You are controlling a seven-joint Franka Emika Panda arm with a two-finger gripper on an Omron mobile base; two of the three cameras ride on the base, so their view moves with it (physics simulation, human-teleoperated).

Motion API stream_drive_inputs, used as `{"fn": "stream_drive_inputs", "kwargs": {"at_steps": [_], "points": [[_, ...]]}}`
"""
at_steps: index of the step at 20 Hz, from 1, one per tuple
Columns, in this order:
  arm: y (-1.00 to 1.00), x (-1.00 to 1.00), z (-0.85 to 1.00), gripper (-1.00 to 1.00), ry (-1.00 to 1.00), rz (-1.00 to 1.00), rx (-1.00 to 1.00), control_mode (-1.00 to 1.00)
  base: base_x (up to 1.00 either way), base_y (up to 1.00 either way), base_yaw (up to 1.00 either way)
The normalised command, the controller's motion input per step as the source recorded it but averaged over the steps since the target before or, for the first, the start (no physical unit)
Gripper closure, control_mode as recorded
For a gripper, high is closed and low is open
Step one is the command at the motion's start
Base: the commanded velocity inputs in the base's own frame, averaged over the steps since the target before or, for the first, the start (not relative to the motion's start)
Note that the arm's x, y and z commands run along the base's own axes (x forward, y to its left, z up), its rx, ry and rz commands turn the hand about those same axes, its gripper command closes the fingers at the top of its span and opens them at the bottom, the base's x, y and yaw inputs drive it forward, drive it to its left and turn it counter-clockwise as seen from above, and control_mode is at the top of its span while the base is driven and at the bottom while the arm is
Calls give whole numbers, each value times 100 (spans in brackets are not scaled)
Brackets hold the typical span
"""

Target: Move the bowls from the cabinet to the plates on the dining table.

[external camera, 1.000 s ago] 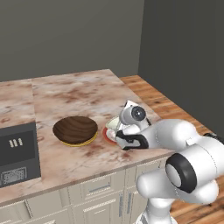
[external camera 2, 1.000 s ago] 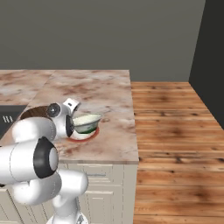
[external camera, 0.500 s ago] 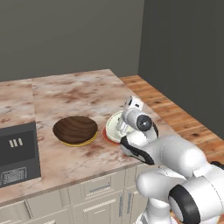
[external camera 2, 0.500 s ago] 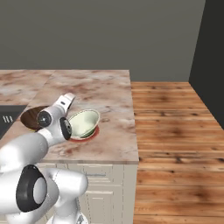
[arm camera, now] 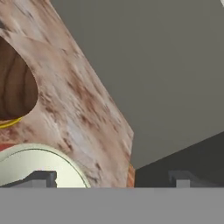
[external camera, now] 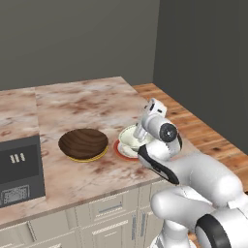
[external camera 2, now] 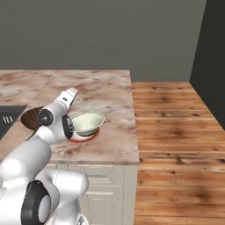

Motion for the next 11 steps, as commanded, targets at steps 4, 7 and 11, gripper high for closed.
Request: {"fn": "stream_drive_inputs", "kwargs": {"at_steps": [4, 7, 11], "points": [[-43, -35, 50, -100, 22, -1, 2, -100, 0, 0, 0], [-38, -31, 49, -100, 26, -1, 7, -100, 0, 0, 0], [-6, 0, 6, -100, 3, 0, 2, -100, 0, 0, 0]]}}
